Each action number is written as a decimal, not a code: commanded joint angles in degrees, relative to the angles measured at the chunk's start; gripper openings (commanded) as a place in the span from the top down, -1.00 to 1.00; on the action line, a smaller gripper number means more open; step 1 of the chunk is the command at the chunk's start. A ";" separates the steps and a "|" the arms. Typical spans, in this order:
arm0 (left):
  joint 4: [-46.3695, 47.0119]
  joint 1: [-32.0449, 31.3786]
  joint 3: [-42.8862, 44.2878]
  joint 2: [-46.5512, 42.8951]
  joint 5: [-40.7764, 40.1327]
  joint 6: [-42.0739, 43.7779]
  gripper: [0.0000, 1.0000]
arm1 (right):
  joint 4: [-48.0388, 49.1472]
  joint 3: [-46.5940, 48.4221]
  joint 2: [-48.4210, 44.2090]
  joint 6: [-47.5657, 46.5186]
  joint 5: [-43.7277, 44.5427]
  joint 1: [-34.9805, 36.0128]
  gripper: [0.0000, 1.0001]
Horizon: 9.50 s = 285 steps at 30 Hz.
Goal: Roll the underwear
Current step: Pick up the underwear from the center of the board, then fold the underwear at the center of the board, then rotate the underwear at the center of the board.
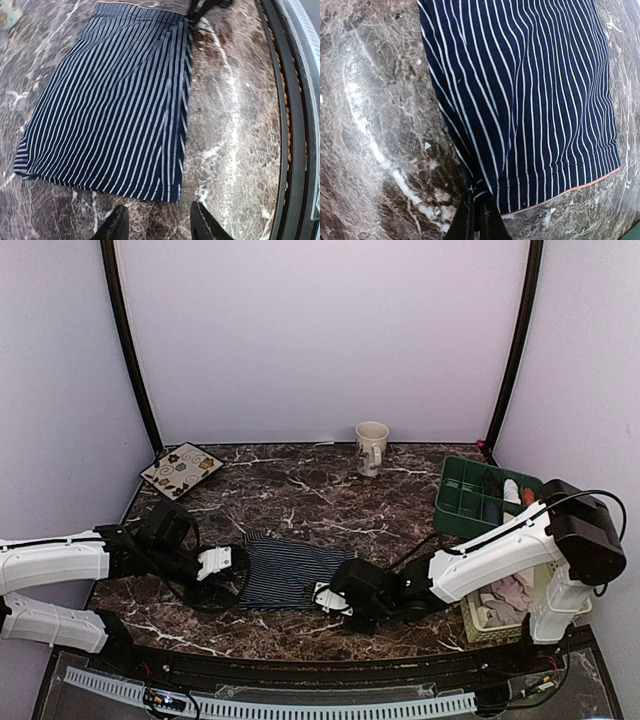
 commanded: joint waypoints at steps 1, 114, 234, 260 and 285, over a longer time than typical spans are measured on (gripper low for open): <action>-2.59 -0.29 -1.72 0.50 3.71 8.17 0.15 | -7.83 1.44 0.06 -0.50 -0.71 0.36 1.00; 0.69 0.86 10.39 18.83 -3.84 19.58 1.00 | -47.44 40.11 15.89 -8.42 -7.76 -13.36 1.00; 1.05 5.44 10.21 16.92 -5.31 8.71 0.15 | -55.57 47.83 16.46 25.09 -12.70 -17.36 0.01; -8.88 6.01 16.67 15.78 1.39 -35.57 -0.76 | -14.54 12.13 -0.82 33.39 -44.51 -23.98 -0.17; -13.43 7.07 30.31 41.71 -0.47 -32.27 0.66 | -23.06 17.88 10.90 26.08 -37.62 -23.89 0.72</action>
